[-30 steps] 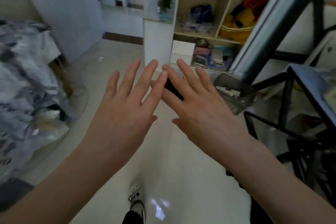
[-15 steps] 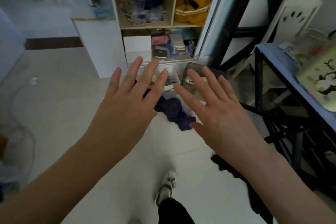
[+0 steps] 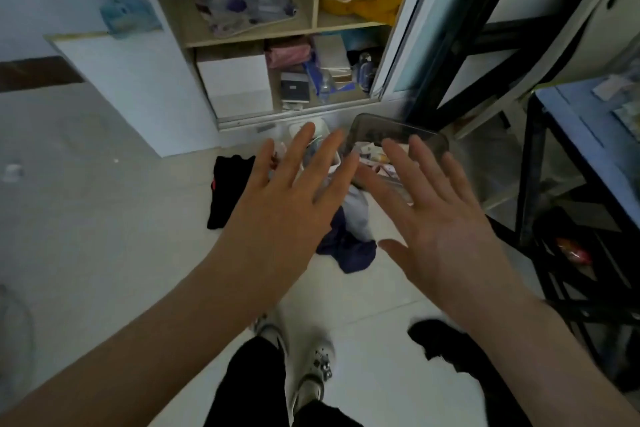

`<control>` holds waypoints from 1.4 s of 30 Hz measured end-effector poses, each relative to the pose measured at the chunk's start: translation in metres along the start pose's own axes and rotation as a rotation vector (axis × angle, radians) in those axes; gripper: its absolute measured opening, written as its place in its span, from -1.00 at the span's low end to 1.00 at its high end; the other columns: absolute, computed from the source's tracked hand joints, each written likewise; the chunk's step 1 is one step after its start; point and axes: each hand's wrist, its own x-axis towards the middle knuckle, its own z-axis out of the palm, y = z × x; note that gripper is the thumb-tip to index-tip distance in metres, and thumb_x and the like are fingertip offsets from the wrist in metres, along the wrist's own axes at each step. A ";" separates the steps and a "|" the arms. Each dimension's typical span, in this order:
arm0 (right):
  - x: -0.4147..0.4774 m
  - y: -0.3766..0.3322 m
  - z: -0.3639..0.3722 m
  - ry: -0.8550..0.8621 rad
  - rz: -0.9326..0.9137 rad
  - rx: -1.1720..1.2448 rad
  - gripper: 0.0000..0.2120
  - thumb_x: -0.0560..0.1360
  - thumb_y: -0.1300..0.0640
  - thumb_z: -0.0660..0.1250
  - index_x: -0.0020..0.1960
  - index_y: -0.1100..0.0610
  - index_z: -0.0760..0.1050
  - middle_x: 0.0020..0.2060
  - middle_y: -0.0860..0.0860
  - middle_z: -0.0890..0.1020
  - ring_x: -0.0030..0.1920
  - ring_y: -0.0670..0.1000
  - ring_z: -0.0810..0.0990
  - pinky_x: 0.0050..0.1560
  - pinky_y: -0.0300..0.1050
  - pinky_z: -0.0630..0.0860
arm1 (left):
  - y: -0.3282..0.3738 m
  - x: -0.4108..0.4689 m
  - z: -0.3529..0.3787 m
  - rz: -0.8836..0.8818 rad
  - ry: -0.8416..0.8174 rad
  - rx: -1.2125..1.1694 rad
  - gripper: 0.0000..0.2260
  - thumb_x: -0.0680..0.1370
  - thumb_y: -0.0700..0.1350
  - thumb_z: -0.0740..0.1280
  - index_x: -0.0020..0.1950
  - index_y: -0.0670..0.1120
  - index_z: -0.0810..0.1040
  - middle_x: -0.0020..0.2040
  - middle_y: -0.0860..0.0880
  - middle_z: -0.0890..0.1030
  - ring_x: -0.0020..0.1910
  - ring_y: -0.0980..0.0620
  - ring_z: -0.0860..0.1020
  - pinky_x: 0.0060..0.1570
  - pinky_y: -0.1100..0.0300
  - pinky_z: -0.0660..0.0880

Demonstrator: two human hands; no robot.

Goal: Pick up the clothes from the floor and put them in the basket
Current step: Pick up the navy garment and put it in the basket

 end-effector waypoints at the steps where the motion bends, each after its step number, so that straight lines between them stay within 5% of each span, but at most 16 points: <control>1: 0.018 0.013 0.011 -0.019 0.015 0.008 -0.10 0.30 0.09 0.55 0.52 0.06 0.18 0.52 0.17 0.16 0.52 0.24 0.08 0.43 0.32 0.14 | -0.011 0.022 0.015 0.015 -0.014 -0.030 -0.48 0.57 -0.02 0.12 0.51 -0.13 0.19 0.51 -0.21 0.20 0.48 -0.29 0.16 0.34 -0.31 0.22; 3: 0.046 0.031 0.027 -0.013 0.043 0.004 -0.10 0.30 0.09 0.55 0.52 0.06 0.19 0.52 0.17 0.17 0.52 0.25 0.08 0.42 0.33 0.14 | -0.030 0.058 0.038 0.055 -0.004 -0.048 -0.50 0.56 -0.03 0.06 0.50 -0.11 0.23 0.50 -0.21 0.23 0.47 -0.28 0.18 0.35 -0.30 0.22; 8: 0.115 0.084 0.101 -0.089 0.220 0.076 -0.07 0.26 0.05 0.58 0.52 0.04 0.19 0.52 0.15 0.19 0.52 0.23 0.07 0.43 0.30 0.15 | -0.089 0.150 0.129 0.149 -0.129 -0.082 -0.35 0.49 -0.11 0.34 0.52 -0.12 0.17 0.52 -0.23 0.17 0.49 -0.30 0.11 0.35 -0.34 0.18; 13: 0.165 0.124 0.203 -0.179 0.303 0.174 -0.05 0.27 0.04 0.58 0.53 0.04 0.15 0.52 0.19 0.17 0.52 0.23 0.07 0.41 0.32 0.18 | -0.127 0.216 0.233 0.164 -0.289 -0.097 -0.25 0.41 -0.01 0.41 0.51 -0.16 0.15 0.52 -0.24 0.16 0.49 -0.30 0.10 0.34 -0.32 0.19; 20: 0.194 0.169 0.439 -0.290 0.328 0.304 -0.02 0.23 -0.01 0.60 0.52 0.05 0.17 0.49 0.21 0.22 0.50 0.27 0.14 0.36 0.34 0.26 | -0.104 0.243 0.464 0.249 -0.390 -0.189 -0.19 0.31 -0.01 0.50 0.47 -0.19 0.25 0.47 -0.26 0.25 0.45 -0.33 0.20 0.27 -0.34 0.27; 24: 0.201 0.177 0.587 -0.361 0.333 0.309 0.04 0.18 -0.06 0.62 0.52 0.06 0.17 0.49 0.20 0.24 0.49 0.27 0.17 0.37 0.28 0.26 | -0.077 0.243 0.612 0.283 -0.418 -0.212 -0.12 0.35 0.11 0.46 0.52 -0.15 0.11 0.52 -0.23 0.12 0.48 -0.31 0.12 0.33 -0.30 0.21; 29: 0.195 0.185 0.737 -0.515 0.357 0.273 0.13 0.18 -0.17 0.58 0.55 -0.02 0.00 0.52 0.17 0.10 0.51 0.30 0.05 0.35 0.31 0.26 | -0.062 0.237 0.769 0.346 -0.514 -0.187 0.02 0.28 0.21 0.49 0.53 -0.10 -0.01 0.54 -0.23 0.02 0.48 -0.33 0.04 0.35 -0.30 0.21; 35: 0.179 0.174 0.883 -0.722 0.442 0.334 0.32 0.15 -0.24 0.58 0.52 -0.12 -0.34 0.48 0.12 -0.43 0.47 0.36 -0.34 0.34 0.51 0.08 | -0.045 0.203 0.912 0.346 -0.718 -0.124 0.28 0.11 0.32 0.53 0.53 0.03 -0.27 0.53 -0.24 -0.25 0.47 -0.41 -0.05 0.28 -0.42 0.20; 42: 0.171 0.158 0.962 -0.693 0.604 0.424 0.38 0.10 -0.15 0.64 0.49 -0.18 -0.37 0.46 0.08 -0.47 0.48 0.38 -0.27 0.26 0.54 0.19 | -0.020 0.194 0.979 0.178 -0.821 -0.221 0.25 0.23 0.09 0.58 0.47 0.10 -0.41 0.49 -0.12 -0.43 0.47 -0.37 -0.20 0.23 -0.45 0.25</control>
